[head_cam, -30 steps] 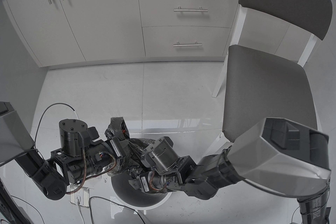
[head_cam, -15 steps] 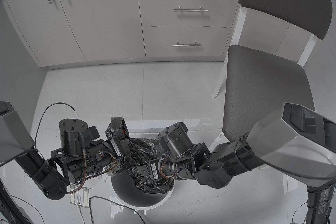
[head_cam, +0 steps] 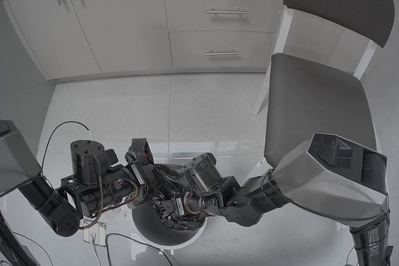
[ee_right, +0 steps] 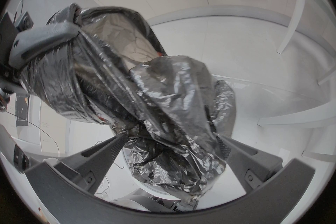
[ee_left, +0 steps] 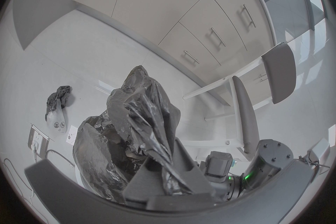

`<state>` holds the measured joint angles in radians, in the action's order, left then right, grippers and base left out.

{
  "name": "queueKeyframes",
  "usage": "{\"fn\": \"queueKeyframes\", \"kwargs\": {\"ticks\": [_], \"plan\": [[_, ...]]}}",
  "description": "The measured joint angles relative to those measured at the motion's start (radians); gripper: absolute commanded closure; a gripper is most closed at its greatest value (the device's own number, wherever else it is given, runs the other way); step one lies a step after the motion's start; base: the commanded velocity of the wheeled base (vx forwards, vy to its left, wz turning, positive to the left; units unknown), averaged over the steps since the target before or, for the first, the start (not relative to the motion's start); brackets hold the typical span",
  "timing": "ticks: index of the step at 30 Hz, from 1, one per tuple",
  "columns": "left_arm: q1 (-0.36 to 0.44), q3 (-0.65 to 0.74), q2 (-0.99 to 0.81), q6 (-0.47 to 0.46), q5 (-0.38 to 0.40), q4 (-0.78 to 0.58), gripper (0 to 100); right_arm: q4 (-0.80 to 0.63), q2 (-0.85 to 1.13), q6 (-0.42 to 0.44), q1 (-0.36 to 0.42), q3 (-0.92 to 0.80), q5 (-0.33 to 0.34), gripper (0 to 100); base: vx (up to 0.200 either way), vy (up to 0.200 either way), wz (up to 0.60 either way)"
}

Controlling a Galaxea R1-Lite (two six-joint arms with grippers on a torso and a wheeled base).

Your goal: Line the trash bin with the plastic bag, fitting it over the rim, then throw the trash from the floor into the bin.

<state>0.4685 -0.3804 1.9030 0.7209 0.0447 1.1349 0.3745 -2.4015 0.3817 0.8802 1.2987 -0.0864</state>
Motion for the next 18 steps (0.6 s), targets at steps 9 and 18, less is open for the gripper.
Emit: {"fn": "queueKeyframes", "kwargs": {"ticks": [9,18], "plan": [[-0.014,0.002,0.0,-0.001,0.001,0.0,100,-0.007,-0.075,0.0,0.052,0.063,0.012,0,0.0,0.0,0.0],[-0.03,0.008,0.001,-0.002,0.015,0.0,100,-0.007,-0.154,-0.002,0.056,0.14,0.011,0,0.0,0.0,0.0]]}}
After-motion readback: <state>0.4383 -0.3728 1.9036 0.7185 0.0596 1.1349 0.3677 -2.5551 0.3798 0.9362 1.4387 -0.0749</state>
